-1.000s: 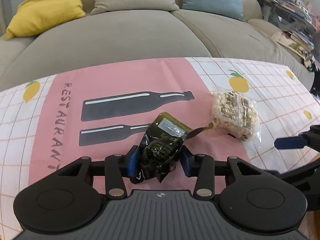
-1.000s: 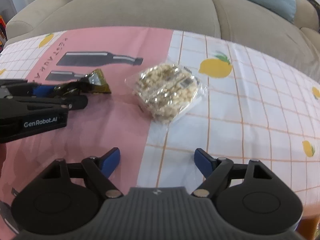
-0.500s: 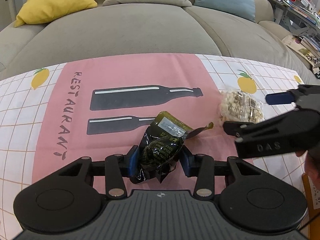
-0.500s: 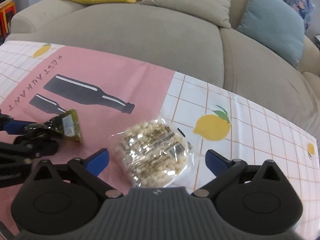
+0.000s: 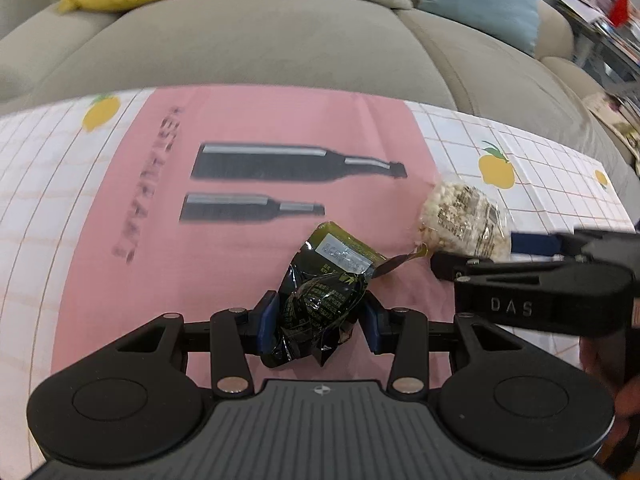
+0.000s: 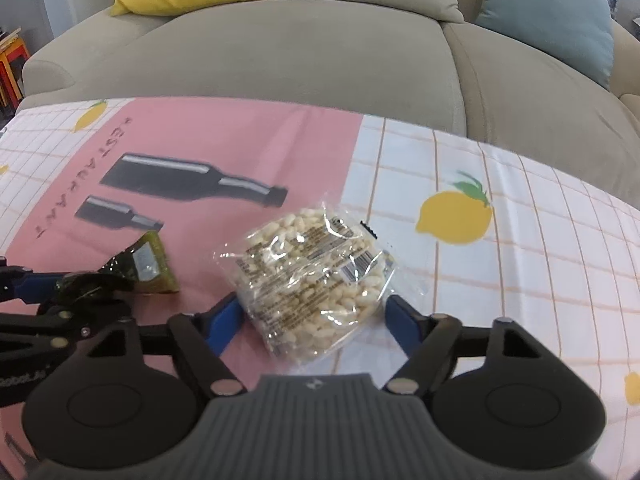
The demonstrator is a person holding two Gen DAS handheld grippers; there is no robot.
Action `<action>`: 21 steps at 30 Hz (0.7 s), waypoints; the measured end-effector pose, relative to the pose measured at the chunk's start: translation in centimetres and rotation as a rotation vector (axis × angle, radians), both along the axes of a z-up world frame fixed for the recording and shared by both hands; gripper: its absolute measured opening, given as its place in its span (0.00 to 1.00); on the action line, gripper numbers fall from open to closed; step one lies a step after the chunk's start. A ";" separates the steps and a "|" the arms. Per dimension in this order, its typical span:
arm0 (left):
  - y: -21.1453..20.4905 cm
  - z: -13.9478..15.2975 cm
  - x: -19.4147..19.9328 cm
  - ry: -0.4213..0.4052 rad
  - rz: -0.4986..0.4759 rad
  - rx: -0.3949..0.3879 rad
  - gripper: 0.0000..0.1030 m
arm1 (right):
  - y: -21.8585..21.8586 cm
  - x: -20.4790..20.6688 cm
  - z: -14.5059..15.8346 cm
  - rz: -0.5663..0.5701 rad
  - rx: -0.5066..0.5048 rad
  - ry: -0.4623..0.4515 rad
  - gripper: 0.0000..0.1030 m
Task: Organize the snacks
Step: 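Grasp the dark green pack with the left tool while the right tool grasps the rice-cracker pack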
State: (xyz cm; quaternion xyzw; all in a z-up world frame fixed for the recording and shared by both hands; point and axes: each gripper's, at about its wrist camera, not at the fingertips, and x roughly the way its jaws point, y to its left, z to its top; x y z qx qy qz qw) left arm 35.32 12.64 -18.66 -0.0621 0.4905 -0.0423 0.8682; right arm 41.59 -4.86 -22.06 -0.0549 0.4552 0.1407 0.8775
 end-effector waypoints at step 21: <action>-2.6 1.0 -13.3 0.069 -0.001 0.105 0.48 | -2.3 -21.3 0.2 -0.041 0.057 -0.027 0.70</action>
